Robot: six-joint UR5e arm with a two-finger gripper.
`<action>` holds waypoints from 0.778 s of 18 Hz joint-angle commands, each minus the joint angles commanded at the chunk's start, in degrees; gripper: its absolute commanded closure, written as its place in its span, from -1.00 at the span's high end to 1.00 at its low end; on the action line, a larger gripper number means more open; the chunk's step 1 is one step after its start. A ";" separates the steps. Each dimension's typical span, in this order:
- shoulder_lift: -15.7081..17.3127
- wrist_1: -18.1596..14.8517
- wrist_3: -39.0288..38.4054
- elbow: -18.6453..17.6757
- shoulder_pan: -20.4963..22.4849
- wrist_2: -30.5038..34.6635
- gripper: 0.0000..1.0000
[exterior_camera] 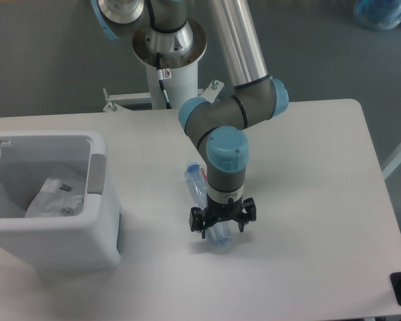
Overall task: Place the trash in the trash can
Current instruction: 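Close the gripper around the bottle's middle and lift it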
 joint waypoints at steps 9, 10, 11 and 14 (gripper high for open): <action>-1.32 0.17 -0.09 1.23 -0.35 -0.18 1.00; -1.49 0.18 -0.35 1.49 -0.35 -0.18 0.99; -1.76 0.18 -1.22 1.67 -0.44 -0.18 0.94; -1.76 0.18 -1.23 1.67 -0.44 -0.18 0.81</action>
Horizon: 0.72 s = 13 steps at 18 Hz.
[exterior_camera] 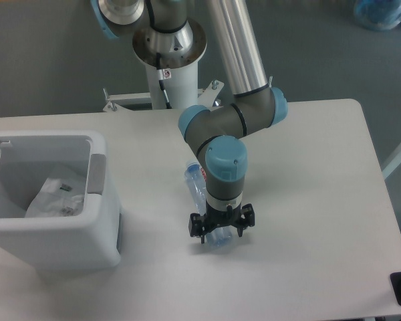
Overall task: Place the trash in the trash can
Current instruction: 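Close the gripper around the bottle's middle and lift it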
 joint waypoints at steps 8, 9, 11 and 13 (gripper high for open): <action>0.35 0.09 0.44 -0.44 -0.35 0.00 0.40; 0.44 0.09 0.44 -0.35 -0.35 -0.09 0.35; 0.44 0.18 0.70 -0.35 -0.35 -0.09 0.33; 0.70 0.18 0.70 -0.26 -0.35 -0.17 0.32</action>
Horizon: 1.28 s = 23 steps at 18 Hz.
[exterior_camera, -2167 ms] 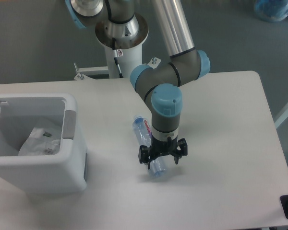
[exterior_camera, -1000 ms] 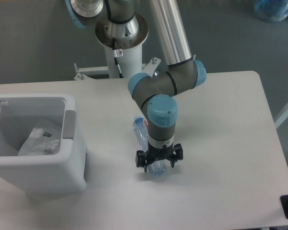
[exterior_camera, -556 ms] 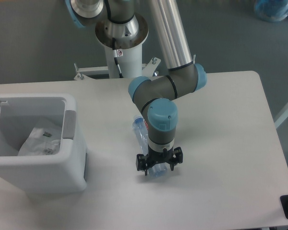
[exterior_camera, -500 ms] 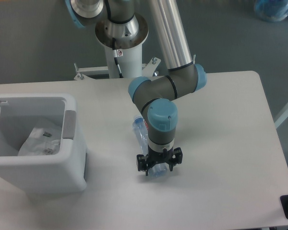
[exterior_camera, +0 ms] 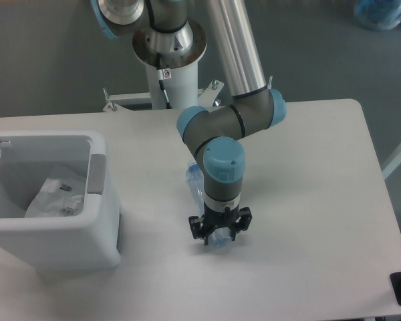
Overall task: Place the trash in the trash can
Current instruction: 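Close the gripper around the bottle's middle and lift it, then carry the held bottle over the white bin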
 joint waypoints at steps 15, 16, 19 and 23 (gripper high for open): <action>11.86 0.00 0.00 1.40 -0.18 -0.09 0.30; 12.39 0.00 -0.17 2.28 -0.18 -0.09 0.30; 13.27 0.35 -0.53 5.35 -0.26 -0.26 0.29; 14.94 1.75 -0.26 9.83 -0.61 -3.33 0.28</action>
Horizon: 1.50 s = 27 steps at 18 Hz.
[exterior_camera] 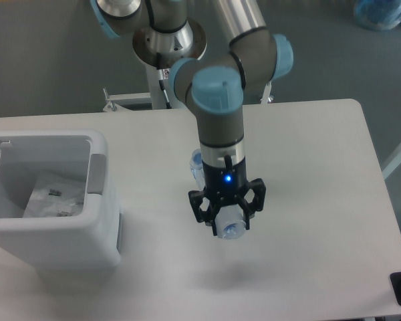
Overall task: Place the trash in the trash can
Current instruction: 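Carry the held bottle over the white bin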
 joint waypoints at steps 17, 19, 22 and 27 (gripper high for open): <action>2.29 1.85 -0.97 13.99 -3.77 -13.55 0.28; 3.16 1.85 -1.23 14.08 -4.92 -13.46 0.27; 3.43 1.85 -1.67 14.08 -7.11 -13.46 0.27; 3.43 1.85 -2.02 14.60 -9.84 -13.28 0.26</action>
